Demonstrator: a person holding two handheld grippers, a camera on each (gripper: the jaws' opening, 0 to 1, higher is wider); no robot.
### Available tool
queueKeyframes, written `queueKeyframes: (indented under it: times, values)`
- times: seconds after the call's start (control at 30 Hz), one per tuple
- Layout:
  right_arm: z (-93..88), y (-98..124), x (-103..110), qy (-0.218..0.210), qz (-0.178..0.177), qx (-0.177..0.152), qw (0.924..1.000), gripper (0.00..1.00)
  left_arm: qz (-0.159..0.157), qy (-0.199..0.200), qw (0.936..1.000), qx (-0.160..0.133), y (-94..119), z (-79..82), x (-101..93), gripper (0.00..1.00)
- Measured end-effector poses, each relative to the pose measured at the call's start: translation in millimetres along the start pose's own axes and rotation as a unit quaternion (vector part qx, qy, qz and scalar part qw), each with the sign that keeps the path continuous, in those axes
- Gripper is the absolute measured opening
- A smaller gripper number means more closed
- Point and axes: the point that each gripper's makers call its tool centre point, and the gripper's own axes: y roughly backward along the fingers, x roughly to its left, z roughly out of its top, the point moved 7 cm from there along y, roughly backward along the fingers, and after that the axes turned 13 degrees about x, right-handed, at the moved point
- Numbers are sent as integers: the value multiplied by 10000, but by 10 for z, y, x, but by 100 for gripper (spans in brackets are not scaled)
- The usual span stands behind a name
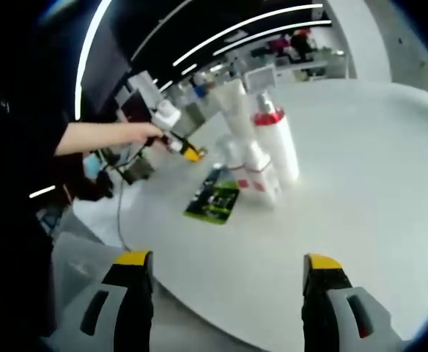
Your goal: Arrange the skincare products in the storage area until every visible bottle or jar stands upright without overlapping.
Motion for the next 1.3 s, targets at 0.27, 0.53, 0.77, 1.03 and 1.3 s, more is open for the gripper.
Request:
queueKeyframes:
  times: [0.27,0.53,0.77,1.03,1.3]
  values:
    - [-2,-6,18,51,20,17,10000,87,39,-478,9988,44,182,7,-190,38]
    - [4,-3,25,84,27,6,10000,87,-56,-721,9974,19,307,7,-352,38]
    - [10,-3,37,121,40,-9,9999,87,-104,-1103,9938,79,391,-6,-540,38]
    - [8,-5,51,156,54,0,9999,87,-174,-1627,9863,224,398,-28,-725,38]
    - [7,-9,49,168,55,22,9998,87,-271,-2152,9756,329,349,-19,-834,38]
